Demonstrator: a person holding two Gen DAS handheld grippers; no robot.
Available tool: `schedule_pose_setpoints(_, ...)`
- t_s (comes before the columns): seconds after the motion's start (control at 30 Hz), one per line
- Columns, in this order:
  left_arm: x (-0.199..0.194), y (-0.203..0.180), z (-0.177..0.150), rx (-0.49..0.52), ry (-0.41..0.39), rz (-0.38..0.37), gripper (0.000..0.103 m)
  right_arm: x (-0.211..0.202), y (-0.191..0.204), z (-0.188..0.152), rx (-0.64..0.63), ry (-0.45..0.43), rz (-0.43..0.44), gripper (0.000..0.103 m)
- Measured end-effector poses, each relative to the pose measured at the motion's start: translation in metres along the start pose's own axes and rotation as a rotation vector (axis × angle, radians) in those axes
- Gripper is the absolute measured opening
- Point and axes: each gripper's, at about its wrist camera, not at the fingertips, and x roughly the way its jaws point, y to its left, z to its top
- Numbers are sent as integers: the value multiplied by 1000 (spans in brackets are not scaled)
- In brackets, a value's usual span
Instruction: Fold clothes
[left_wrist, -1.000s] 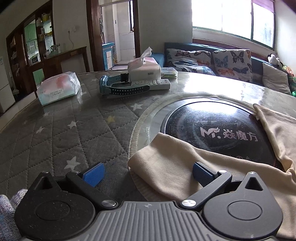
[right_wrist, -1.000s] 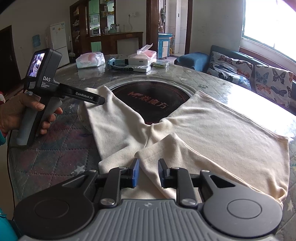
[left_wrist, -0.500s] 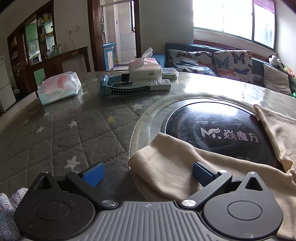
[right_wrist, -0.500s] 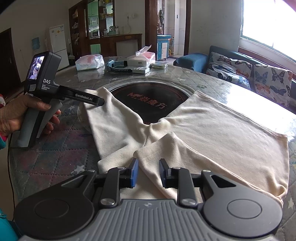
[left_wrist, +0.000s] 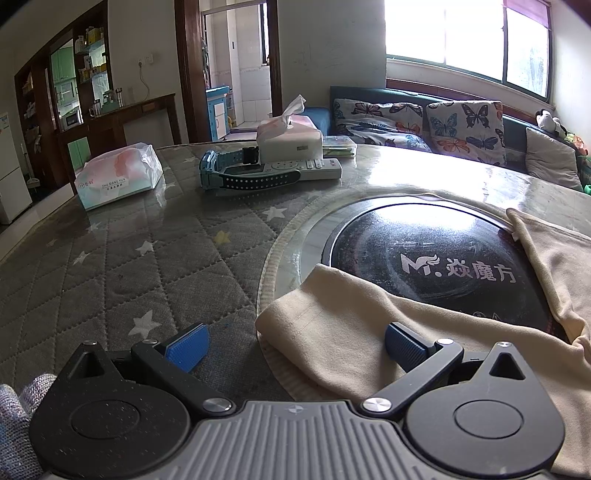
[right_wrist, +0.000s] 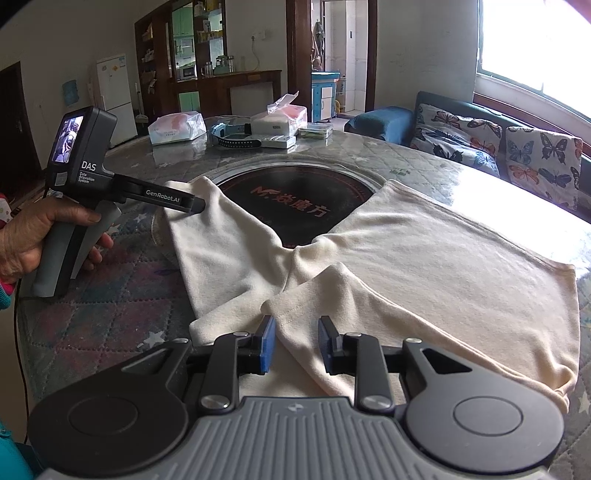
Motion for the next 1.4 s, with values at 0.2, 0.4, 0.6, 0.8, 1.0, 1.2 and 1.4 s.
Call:
schedule_pose_setpoints(0.2, 0, -1, 0, 3, 0, 2, 103, 1, -3, 0, 8, -6, 4, 25)
schedule_pose_setpoints(0.4, 0, 0, 0, -4, 2, -3, 103, 1, -6, 0, 13, -16, 9, 25)
schedule_pose_setpoints(0.6, 0, 0, 1, -5, 4, 0, 103, -2, -7, -1, 14, -29, 8, 25)
schedule_pose_setpoints(0.8, -6, 2, 6, -13, -20, 5, 103, -7, -8, -1, 13, -39, -4, 25)
schedule_pose_setpoints(1.0, -8, 7, 13, -7, -30, -4, 95, -5, -7, 0, 8, -40, -6, 25)
schedule_pose_setpoints(1.2, -2, 14, 13, -35, -5, 0, 75, -3, -6, 1, 6, -42, -5, 25)
schedule_pose_setpoints(1.4, -1, 19, 13, -58, -2, 16, 56, -4, -7, 1, 9, -43, -9, 25)
